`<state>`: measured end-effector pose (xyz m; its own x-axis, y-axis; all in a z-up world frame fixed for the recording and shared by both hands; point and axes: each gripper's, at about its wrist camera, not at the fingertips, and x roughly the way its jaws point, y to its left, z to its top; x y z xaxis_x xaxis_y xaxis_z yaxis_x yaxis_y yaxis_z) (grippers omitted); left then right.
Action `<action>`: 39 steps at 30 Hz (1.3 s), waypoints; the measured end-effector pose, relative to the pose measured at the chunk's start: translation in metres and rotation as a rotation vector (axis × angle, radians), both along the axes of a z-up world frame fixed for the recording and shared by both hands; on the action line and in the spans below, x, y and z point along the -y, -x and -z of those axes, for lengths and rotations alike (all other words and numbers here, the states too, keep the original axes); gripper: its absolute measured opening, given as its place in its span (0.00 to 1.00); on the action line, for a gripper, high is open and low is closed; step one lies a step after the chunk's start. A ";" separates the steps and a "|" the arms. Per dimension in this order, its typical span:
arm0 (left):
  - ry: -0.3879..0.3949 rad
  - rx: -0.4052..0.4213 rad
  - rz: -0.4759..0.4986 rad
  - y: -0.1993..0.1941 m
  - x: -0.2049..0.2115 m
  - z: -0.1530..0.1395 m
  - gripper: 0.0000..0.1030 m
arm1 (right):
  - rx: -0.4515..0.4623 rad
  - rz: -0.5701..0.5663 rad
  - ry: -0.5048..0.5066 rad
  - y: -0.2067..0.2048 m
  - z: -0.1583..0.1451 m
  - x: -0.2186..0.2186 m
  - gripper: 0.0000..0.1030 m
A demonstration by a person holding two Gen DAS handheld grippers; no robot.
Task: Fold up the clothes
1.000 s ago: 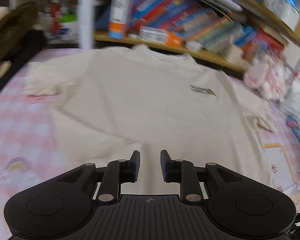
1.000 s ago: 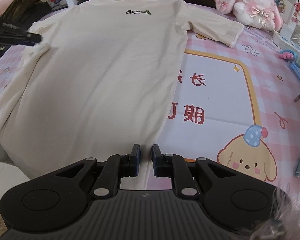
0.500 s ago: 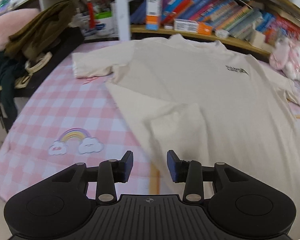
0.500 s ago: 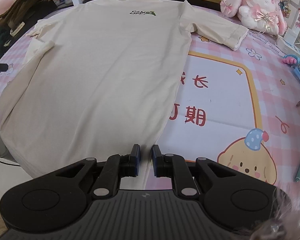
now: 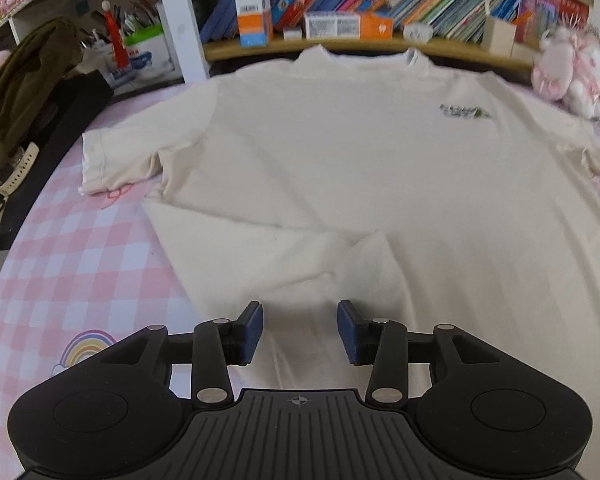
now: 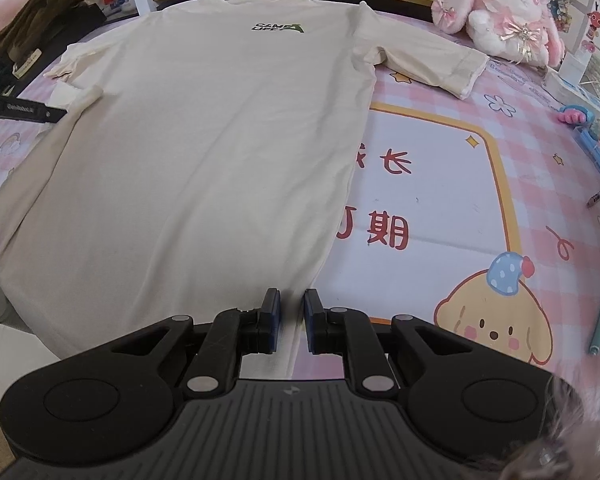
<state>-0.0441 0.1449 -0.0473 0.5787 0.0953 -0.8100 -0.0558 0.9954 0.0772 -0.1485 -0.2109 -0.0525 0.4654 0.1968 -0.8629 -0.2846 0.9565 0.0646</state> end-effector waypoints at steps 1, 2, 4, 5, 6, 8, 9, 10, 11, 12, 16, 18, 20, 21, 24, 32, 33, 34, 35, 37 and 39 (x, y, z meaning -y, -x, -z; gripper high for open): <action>0.012 0.005 -0.005 0.001 -0.001 0.001 0.40 | 0.000 0.002 0.000 0.000 0.000 0.000 0.12; 0.029 0.015 -0.010 0.003 -0.003 0.002 0.38 | 0.000 0.003 -0.001 0.000 0.000 0.000 0.12; 0.064 0.022 -0.012 0.005 -0.005 0.001 0.16 | 0.000 0.006 -0.001 0.000 0.000 0.000 0.12; 0.064 0.028 -0.016 0.007 -0.005 -0.001 0.14 | 0.000 0.007 -0.001 0.000 0.000 0.000 0.12; 0.059 0.034 -0.022 0.010 -0.004 -0.004 0.07 | 0.000 0.008 -0.001 0.000 0.000 0.000 0.12; 0.064 0.082 -0.052 0.022 -0.006 -0.020 0.06 | -0.002 0.008 -0.001 0.000 0.000 0.000 0.12; 0.081 0.106 -0.073 0.030 -0.012 -0.030 0.06 | -0.002 0.008 0.000 0.000 0.000 -0.001 0.12; 0.105 0.130 -0.096 0.039 -0.019 -0.039 0.06 | -0.003 0.008 0.000 -0.001 0.000 -0.001 0.12; 0.127 0.154 -0.123 0.052 -0.027 -0.049 0.06 | -0.004 0.007 0.000 -0.001 0.000 0.000 0.12; 0.150 0.177 -0.152 0.065 -0.037 -0.060 0.06 | -0.004 0.006 0.000 -0.001 0.000 0.000 0.12; 0.214 0.204 -0.297 0.126 -0.082 -0.084 0.06 | -0.007 -0.003 0.004 -0.001 -0.001 0.000 0.12; 0.234 0.175 -0.381 0.153 -0.102 -0.083 0.06 | -0.008 -0.009 0.005 -0.001 -0.001 0.000 0.12; 0.231 0.138 -0.453 0.175 -0.117 -0.076 0.06 | -0.010 -0.015 0.005 -0.001 0.000 0.001 0.12; 0.220 0.118 -0.482 0.184 -0.120 -0.070 0.06 | -0.011 -0.017 0.005 -0.002 0.000 0.001 0.12; 0.221 0.075 -0.539 0.200 -0.127 -0.057 0.06 | -0.015 -0.022 0.002 -0.003 0.000 0.002 0.12; 0.222 0.054 -0.603 0.229 -0.131 -0.048 0.06 | -0.022 -0.034 0.010 -0.004 -0.001 0.000 0.12; 0.220 0.056 -0.607 0.231 -0.132 -0.048 0.06 | -0.022 -0.035 0.010 -0.004 -0.001 0.000 0.12; 0.219 0.057 -0.612 0.233 -0.133 -0.048 0.06 | -0.022 -0.035 0.009 -0.004 -0.001 0.001 0.12; 0.217 0.058 -0.616 0.235 -0.133 -0.048 0.06 | -0.022 -0.036 0.009 -0.004 -0.001 0.001 0.12; 0.214 0.062 -0.619 0.239 -0.135 -0.048 0.06 | -0.020 -0.036 0.009 -0.004 0.000 0.000 0.12; 0.228 0.069 -0.593 0.237 -0.136 -0.048 0.11 | -0.019 -0.035 0.009 -0.003 0.000 0.000 0.12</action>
